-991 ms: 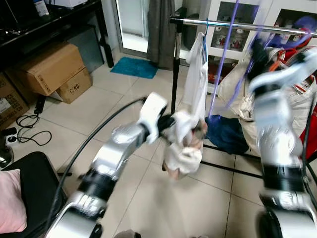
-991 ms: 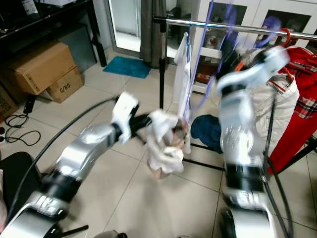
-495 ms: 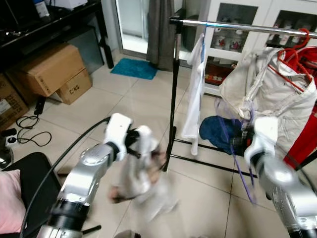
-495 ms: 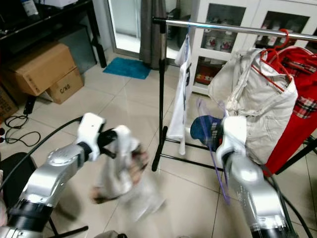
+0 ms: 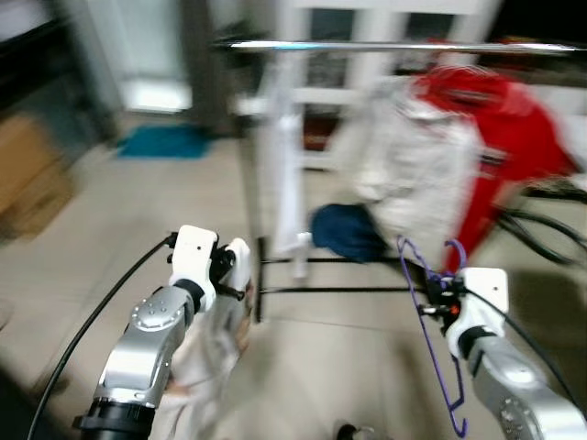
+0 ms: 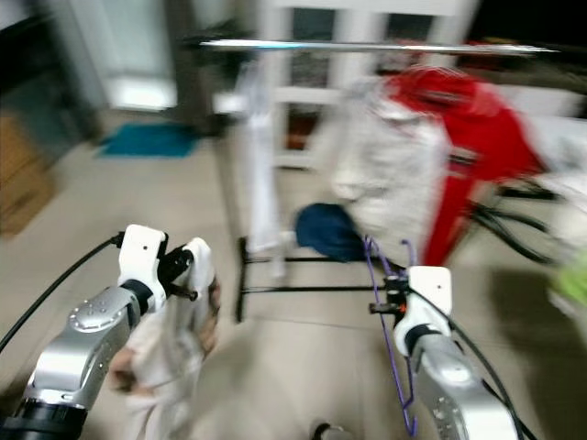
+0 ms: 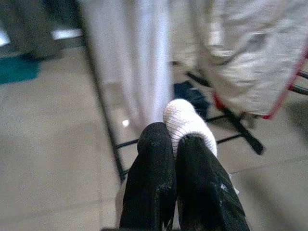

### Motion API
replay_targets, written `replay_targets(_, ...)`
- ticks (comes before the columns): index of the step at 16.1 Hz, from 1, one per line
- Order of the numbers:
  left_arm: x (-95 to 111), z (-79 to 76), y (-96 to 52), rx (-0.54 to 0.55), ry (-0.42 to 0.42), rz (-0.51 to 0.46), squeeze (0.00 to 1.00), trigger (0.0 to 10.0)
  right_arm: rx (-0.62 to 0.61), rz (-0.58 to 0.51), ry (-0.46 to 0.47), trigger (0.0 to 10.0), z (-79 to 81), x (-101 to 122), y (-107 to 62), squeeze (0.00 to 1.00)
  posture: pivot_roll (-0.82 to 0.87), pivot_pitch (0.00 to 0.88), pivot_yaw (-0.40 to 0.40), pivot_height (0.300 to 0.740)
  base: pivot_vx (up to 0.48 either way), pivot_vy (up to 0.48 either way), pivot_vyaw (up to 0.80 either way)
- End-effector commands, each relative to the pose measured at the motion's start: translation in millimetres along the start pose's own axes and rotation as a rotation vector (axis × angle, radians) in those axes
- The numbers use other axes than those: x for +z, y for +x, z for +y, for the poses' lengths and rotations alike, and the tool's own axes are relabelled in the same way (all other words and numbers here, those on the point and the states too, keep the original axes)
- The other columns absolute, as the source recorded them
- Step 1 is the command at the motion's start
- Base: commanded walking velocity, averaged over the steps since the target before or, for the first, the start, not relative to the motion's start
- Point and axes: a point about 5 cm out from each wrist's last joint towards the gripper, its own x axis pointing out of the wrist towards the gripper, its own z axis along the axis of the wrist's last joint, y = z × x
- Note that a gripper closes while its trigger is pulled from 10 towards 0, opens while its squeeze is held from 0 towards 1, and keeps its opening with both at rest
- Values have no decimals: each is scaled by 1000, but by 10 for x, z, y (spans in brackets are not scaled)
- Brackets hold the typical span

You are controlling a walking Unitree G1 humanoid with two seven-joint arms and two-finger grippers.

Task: Hang hanger

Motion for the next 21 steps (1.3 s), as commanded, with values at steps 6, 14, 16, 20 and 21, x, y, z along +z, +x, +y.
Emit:
replay_targets(6, 187, 196, -22, 111, 66, -98, 0, 10000, -25, 14, -3, 10000, -40, 34, -120, 0, -69, 0, 18, 740, 0, 0, -795)
replay_targets(14, -33, 119, -196, 36, 63, 11, 0, 10000, 52, 32, -49, 10000, 42, 124, -95, 0, -37, 0, -22, 740, 0, 0, -776)
replay_targets(16, -28, 115, -212, 29, 75, 9, 0, 10000, 88, 43, -70, 10000, 107, 148, -105, 0, -37, 0, -26, 740, 0, 0, -778)
replay_targets(20, 30, 111, -185, 15, 47, -11, 0, 10000, 32, 23, -118, 10000, 45, 156, -130, 0, -72, 0, 6, 740, 0, 0, -767)
replay_targets(21, 39, 76, -165, 3, 40, -15, 0, 10000, 28, 25, -125, 10000, 33, 146, -139, 0, -72, 0, 6, 740, 0, 0, -756)
